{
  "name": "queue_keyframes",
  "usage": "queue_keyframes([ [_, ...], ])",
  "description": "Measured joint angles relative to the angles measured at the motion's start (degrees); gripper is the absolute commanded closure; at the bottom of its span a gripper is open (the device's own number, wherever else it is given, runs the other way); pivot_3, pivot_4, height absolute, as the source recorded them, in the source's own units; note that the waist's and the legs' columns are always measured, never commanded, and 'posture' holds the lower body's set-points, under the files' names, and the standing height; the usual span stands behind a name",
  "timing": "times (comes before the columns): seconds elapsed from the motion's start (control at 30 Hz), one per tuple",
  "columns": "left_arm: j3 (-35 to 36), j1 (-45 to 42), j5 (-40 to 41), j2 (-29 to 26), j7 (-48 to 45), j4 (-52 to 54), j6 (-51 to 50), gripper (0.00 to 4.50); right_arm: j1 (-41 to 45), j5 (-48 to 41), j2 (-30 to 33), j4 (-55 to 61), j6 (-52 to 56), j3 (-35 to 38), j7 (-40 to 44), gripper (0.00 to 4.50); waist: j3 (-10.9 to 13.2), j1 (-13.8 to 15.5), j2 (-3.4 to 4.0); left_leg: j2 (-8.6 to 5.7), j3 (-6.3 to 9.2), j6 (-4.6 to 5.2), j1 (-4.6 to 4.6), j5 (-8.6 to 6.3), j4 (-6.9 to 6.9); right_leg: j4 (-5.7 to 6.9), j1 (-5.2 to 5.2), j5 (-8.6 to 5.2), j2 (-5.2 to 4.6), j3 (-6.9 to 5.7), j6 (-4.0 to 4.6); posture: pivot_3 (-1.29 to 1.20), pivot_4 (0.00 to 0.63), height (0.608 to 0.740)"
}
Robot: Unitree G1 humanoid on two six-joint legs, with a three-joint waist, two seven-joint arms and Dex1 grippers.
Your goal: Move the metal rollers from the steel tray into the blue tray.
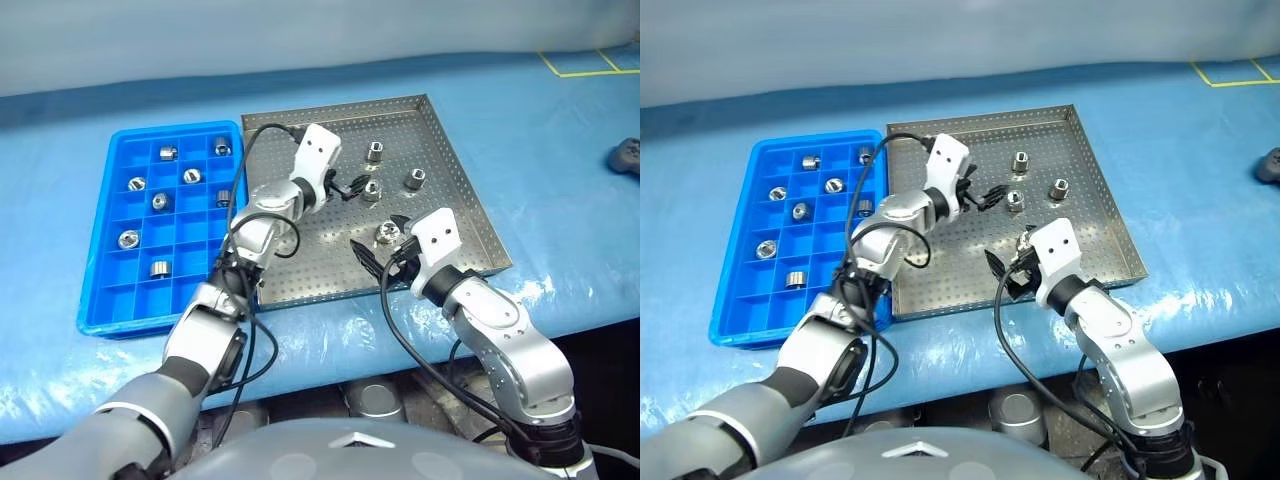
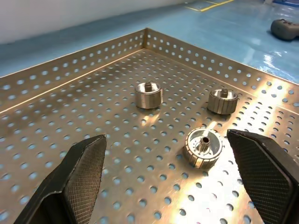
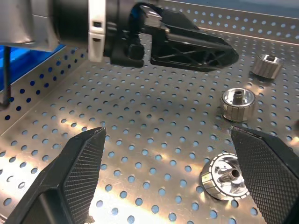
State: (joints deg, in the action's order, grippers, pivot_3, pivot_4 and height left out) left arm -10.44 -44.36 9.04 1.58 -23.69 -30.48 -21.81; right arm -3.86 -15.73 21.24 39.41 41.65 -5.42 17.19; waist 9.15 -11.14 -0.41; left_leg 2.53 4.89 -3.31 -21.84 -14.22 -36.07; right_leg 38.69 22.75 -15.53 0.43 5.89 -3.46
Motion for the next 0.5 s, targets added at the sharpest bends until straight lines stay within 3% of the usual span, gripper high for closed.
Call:
queue_keyframes([
  [0.27,0.8,-6.5,-4.1,2.9,2.7,-17.4,8.2,0.01,0.1,0.2,-0.7,0.8,0.1,-1.0,-1.1,0.0,0.0,-3.3,-0.01,0.0,-0.03,0.04,0.01,-0.02,0.02,-0.02,0.0,-0.05,0.02,0.05,-0.09,-0.32,0.15,0.74],
  [0.5,1.1,-9.5,-8.0,4.3,7.1,-28.1,11.4,0.01,0.4,0.7,-1.0,0.9,0.1,-1.4,-1.1,0.0,0.0,-4.2,-0.01,-0.01,-0.03,0.04,0.0,-0.02,0.03,-0.03,0.0,-0.06,0.01,0.05,-0.11,-0.32,0.15,0.74],
])
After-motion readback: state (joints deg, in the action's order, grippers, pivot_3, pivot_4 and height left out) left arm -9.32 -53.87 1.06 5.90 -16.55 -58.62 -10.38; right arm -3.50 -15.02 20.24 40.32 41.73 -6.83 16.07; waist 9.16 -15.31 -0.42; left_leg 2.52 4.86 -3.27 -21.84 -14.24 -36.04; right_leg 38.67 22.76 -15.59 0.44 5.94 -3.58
